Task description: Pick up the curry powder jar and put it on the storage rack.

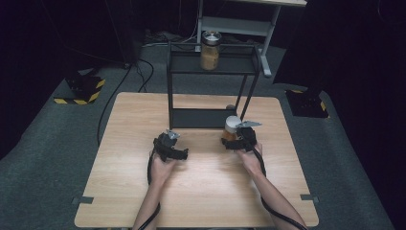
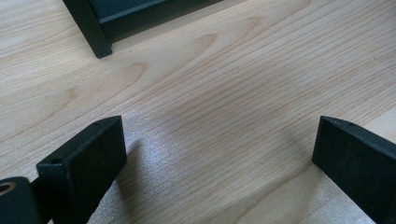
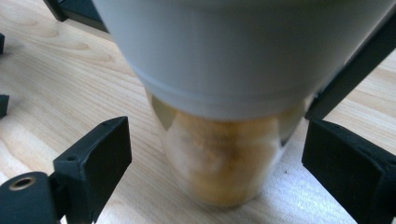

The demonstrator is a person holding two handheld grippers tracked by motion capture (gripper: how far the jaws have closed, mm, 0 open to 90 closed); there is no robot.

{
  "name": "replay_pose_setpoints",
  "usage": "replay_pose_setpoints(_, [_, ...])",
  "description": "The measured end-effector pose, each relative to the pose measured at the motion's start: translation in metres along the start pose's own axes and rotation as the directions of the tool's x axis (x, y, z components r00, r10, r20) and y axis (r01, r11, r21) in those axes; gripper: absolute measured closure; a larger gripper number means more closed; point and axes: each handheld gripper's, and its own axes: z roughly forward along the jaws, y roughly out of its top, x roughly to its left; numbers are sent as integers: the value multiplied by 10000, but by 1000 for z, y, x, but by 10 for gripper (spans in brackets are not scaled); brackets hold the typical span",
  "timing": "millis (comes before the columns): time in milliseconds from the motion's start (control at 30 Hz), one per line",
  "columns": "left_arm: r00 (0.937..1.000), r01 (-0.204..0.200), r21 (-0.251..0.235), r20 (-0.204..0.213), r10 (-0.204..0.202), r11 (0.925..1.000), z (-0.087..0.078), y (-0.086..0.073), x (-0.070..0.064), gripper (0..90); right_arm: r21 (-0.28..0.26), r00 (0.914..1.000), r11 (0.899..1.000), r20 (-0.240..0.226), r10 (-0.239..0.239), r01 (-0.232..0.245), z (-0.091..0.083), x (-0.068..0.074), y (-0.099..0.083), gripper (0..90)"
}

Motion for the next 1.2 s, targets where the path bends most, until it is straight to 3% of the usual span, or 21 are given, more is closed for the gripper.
replay_pose_setpoints(533, [10000, -9, 2, -2, 9, 10000, 0, 0, 0, 28, 95, 9995, 9997, 232, 216, -218, 11, 8, 13, 115])
replay_pose_setpoints(800, [10000, -9, 4, -4, 9, 10000, 0, 0, 0, 28, -16, 9986, 9997, 480, 235, -234, 13, 12, 14, 181])
replay_pose_setpoints(1200, [10000, -4, 1, -2, 4, 10000, 0, 0, 0, 28, -162, 9988, 9994, 388, 296, -290, 12, 7, 9, 274])
